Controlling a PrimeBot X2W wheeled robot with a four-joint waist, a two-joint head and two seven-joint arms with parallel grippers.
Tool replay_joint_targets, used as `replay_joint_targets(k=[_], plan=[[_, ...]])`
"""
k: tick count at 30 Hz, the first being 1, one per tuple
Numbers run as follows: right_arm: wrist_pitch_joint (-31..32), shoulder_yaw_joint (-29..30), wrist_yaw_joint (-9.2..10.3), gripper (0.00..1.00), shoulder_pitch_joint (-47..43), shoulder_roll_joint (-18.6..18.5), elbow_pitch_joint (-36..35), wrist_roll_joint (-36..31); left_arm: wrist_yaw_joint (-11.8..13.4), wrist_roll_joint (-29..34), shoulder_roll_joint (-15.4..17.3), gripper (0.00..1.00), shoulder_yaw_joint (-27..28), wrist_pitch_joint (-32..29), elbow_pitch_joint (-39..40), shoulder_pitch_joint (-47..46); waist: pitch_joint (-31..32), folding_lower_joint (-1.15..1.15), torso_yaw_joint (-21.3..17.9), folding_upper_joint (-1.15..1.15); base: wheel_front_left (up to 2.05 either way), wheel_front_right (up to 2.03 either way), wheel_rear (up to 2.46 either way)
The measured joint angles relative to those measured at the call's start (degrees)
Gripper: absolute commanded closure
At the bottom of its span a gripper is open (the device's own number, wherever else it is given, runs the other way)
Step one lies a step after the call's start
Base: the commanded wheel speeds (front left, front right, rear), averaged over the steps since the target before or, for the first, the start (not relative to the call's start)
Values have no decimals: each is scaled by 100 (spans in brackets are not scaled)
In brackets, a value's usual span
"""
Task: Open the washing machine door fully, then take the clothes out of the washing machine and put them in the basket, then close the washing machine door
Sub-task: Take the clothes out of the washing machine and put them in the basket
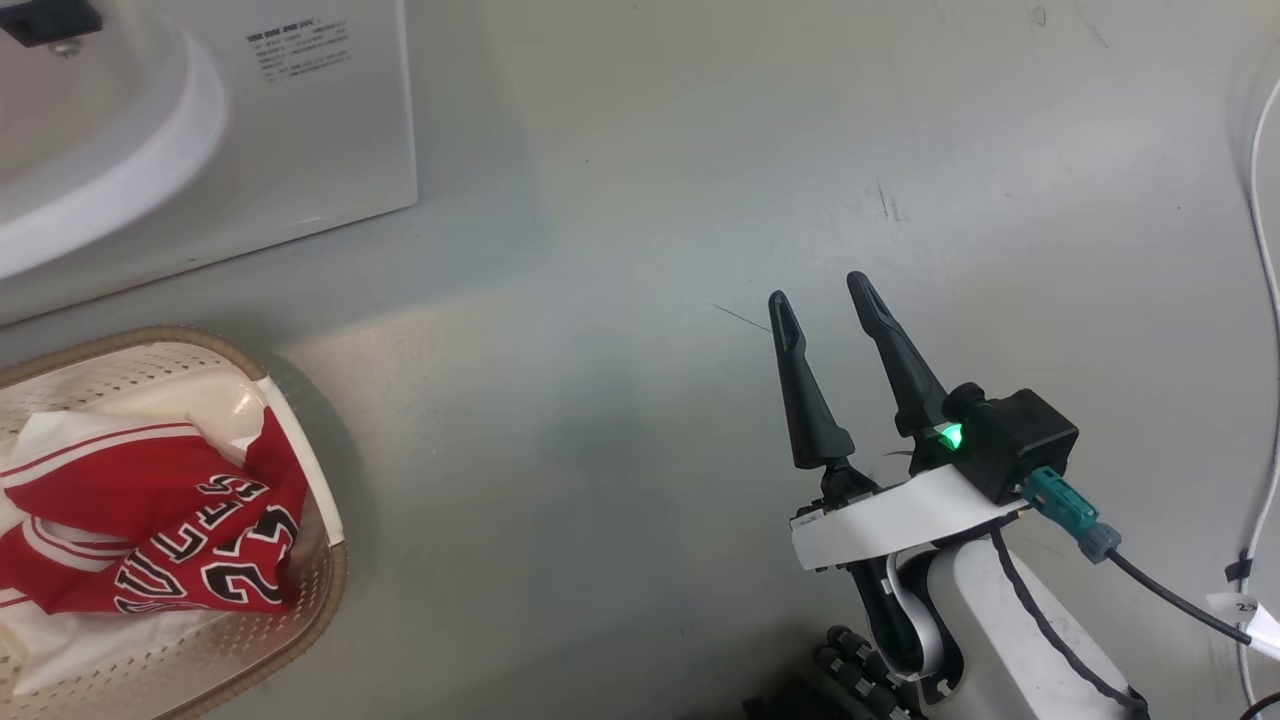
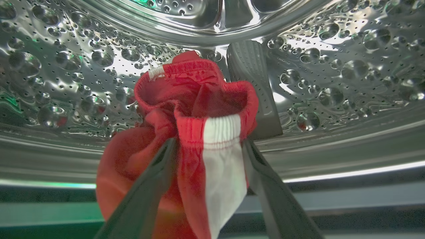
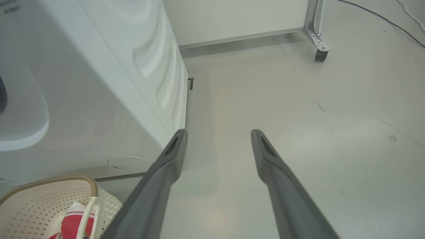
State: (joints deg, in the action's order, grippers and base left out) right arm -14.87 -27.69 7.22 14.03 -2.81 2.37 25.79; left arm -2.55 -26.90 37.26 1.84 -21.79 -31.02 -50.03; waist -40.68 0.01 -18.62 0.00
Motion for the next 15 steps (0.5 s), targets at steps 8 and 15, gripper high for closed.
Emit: replay_joint_targets(k=[8,15], plan=[[0,-27,0,0,108,4,-63,202,31,-89,156,0,82,-536,-166,-317,-274,0,-104,0,0,0,0],[0,87,0,0,201,10,-68,229,85,-87,213,0,75,-693,-187,-424,-374,0,-153,0,0,0,0]])
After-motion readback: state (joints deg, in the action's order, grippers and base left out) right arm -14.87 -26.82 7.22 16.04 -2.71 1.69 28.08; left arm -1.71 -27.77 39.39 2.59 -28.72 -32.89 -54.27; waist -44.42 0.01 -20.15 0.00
